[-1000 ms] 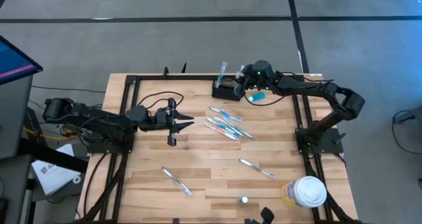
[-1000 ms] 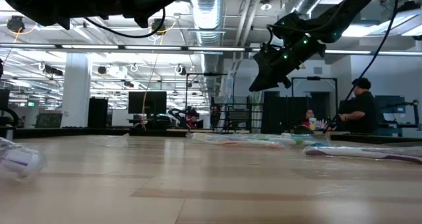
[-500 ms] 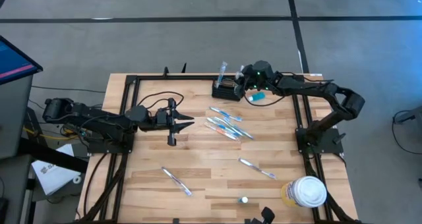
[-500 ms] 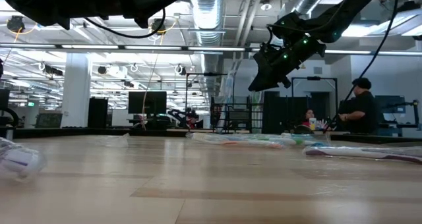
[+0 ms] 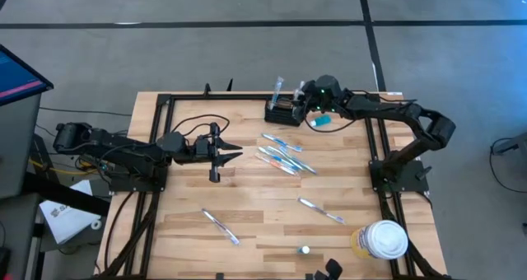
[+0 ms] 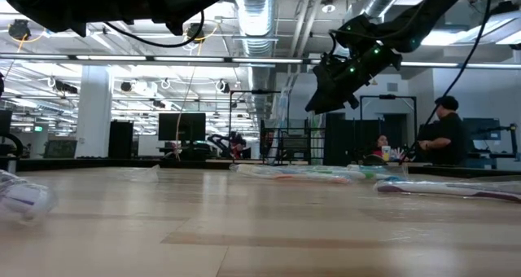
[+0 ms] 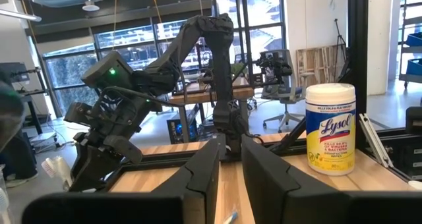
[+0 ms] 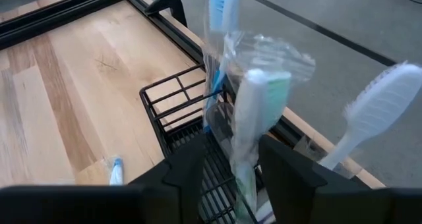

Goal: Pick & Place toothbrushing station
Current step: Put the right green toothbrush into the mesh organizer

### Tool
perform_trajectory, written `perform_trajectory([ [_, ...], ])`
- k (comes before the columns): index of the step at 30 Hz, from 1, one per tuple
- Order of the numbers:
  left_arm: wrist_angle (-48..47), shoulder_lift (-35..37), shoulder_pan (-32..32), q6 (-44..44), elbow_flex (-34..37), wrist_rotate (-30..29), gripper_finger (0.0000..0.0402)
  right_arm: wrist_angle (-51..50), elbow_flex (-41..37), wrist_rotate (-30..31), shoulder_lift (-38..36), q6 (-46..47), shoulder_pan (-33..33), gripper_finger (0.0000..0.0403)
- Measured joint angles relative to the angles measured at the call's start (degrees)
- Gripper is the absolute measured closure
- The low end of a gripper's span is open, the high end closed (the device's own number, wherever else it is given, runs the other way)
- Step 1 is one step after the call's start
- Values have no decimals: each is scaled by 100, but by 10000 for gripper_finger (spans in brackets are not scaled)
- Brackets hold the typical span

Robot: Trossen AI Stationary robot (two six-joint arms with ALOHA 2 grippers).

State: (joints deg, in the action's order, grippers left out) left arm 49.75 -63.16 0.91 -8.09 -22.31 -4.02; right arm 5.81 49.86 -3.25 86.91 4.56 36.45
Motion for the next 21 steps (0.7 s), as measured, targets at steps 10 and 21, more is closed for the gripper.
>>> perform_trajectory([
  [10, -27, 0, -1, 1, 0, 1, 339, -390, 328, 1, -4, -4, -2, 246],
  [21, -47, 0, 0, 0, 0, -1, 339, -1021, 767, 2, -4, -63, -2, 254],
])
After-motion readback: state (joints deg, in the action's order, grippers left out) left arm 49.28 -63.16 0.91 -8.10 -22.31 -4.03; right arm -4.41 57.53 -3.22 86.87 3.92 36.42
